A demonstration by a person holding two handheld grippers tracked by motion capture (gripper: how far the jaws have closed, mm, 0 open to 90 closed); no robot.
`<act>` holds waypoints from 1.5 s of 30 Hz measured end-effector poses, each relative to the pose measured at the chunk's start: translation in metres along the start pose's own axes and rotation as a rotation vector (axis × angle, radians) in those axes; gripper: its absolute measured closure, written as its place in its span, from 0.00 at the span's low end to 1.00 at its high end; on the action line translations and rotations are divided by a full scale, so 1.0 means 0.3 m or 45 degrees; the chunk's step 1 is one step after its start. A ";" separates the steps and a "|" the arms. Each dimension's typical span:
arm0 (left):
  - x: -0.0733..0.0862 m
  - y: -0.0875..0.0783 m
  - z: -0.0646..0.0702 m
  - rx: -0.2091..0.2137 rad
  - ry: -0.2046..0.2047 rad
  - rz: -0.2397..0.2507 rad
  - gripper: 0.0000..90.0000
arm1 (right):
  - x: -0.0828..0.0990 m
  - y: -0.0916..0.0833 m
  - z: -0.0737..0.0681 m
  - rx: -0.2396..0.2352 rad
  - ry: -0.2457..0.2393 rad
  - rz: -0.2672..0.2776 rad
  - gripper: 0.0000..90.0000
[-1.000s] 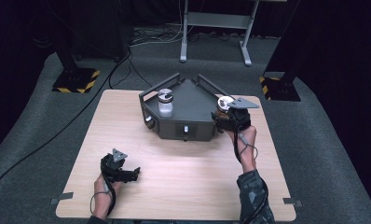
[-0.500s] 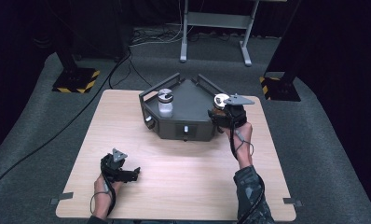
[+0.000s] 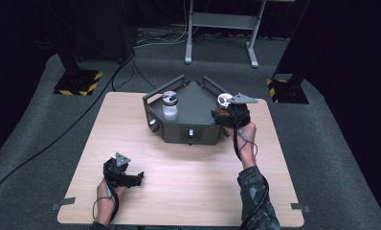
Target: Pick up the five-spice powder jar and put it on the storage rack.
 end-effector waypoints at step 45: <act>0.001 0.000 0.001 0.009 0.003 0.001 0.01 | -0.006 0.154 0.016 -0.022 0.067 -0.104 0.33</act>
Point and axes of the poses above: each handheld gripper's, and its own axes: y roughly forward along the jaws, x roughly out of its underside, z roughly to its right, the point moved 7 cm from there along y, roughly forward along the jaws, and after that the axes turned 7 degrees about z, right-handed, at the moved point
